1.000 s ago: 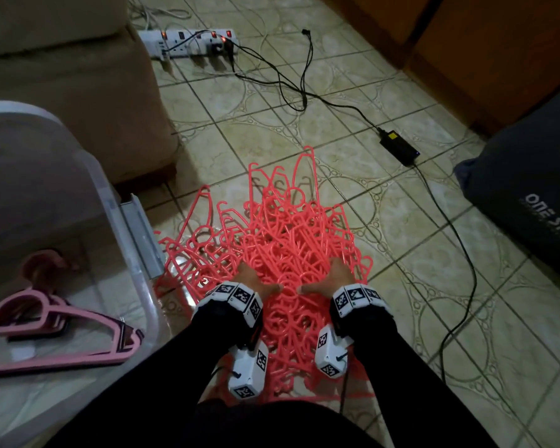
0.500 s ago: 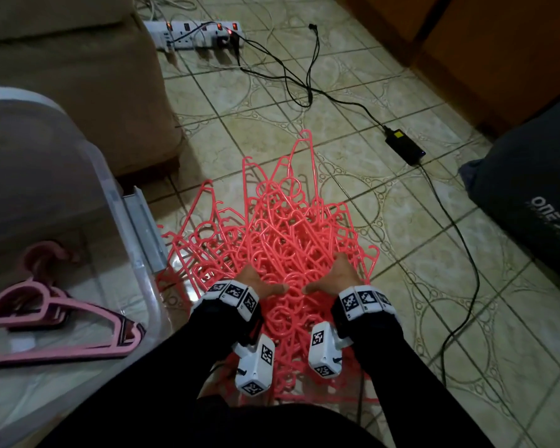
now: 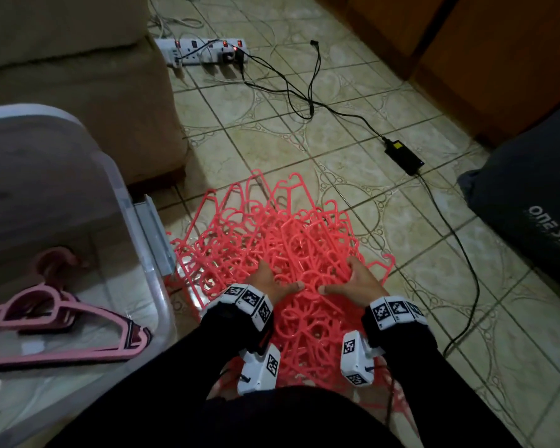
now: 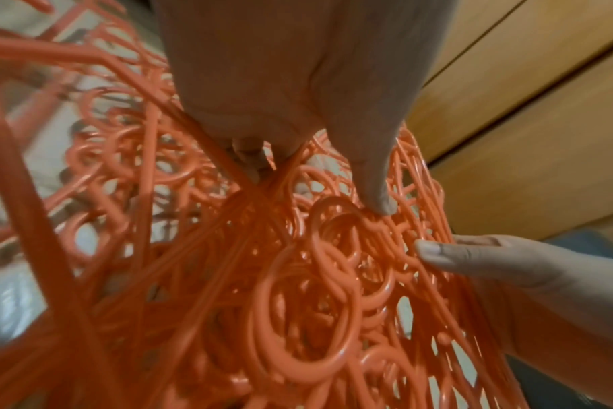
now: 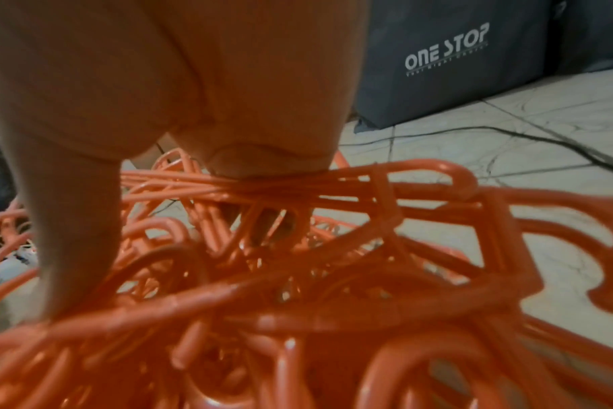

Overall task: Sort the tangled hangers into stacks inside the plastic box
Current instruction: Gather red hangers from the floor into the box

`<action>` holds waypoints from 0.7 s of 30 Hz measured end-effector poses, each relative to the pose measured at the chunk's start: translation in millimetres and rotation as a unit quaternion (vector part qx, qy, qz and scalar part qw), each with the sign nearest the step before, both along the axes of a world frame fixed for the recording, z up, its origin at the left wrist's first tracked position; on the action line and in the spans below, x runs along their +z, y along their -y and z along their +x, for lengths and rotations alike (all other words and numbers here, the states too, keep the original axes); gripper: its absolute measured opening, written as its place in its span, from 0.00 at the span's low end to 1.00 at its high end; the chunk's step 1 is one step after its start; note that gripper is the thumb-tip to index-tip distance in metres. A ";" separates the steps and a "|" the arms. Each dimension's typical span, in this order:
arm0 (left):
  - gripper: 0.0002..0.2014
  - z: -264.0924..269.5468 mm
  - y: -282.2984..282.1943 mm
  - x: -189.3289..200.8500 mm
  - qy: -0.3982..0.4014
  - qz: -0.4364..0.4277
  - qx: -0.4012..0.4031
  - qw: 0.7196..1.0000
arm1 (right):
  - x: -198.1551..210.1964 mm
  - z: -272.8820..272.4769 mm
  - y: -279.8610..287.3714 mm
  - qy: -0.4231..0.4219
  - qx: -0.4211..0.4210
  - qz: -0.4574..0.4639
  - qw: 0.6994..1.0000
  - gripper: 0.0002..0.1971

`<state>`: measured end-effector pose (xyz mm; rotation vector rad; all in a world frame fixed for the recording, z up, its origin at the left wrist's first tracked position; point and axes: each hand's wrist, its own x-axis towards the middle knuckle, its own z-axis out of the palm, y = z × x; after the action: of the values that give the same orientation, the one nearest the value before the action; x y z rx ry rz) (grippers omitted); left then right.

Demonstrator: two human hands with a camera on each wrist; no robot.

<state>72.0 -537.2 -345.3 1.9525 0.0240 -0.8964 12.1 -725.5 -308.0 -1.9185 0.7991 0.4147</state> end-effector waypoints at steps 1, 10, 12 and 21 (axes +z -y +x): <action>0.42 -0.3 0.7 2.8 0.011 0.004 -0.002 1.000 | 2.0 -0.9 0.9 0.008 0.002 -0.001 1.000 0.37; 0.41 12.1 8.5 50.9 0.124 -0.010 -0.035 0.992 | 44.6 1.2 9.4 0.116 0.017 -0.021 0.993 0.36; 0.43 17.1 8.9 66.5 0.146 -0.009 -0.047 0.988 | 60.8 5.9 11.5 0.131 0.029 -0.032 0.990 0.35; 0.32 49.8 10.8 164.0 0.251 -0.079 -0.023 0.965 | 171.3 39.4 16.6 0.220 0.088 -0.173 0.956 0.34</action>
<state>121.8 -548.0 -181.3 1.9810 -0.3769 -0.3961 51.5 -742.1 -136.7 -2.3029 0.4243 -0.0630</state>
